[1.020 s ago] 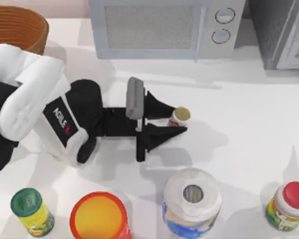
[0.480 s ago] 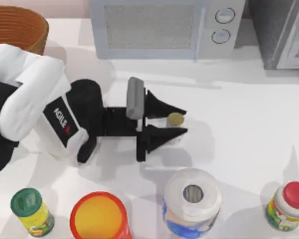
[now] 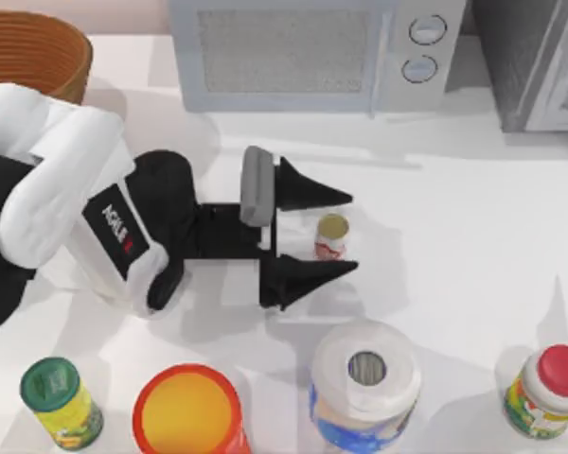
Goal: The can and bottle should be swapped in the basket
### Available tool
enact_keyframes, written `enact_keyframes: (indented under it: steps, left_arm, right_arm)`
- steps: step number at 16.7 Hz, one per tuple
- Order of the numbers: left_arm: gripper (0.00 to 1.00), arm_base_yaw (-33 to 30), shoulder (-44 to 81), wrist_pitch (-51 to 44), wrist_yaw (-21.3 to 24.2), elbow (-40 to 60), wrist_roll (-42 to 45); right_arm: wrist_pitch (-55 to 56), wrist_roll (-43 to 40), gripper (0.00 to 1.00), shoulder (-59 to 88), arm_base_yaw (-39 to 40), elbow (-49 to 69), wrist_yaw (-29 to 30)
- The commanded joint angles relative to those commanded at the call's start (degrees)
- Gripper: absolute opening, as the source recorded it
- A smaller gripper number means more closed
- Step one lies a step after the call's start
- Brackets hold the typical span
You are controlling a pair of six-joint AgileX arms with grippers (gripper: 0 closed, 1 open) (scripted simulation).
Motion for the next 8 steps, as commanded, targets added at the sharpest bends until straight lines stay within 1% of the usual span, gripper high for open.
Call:
enact_keyframes:
  steps: [6,8]
  left_arm:
    - [1.0,0.2,0.0,0.0,0.0,0.0,0.0]
    - [1.0,0.8,-1.7,-1.4,-1.2,-0.9,0.0]
  right_arm:
    - [0.0,0.0,1.0,0.0,0.0,0.0,0.0]
    - [0.0,0.0,1.0,0.0,0.0,0.0,0.0]
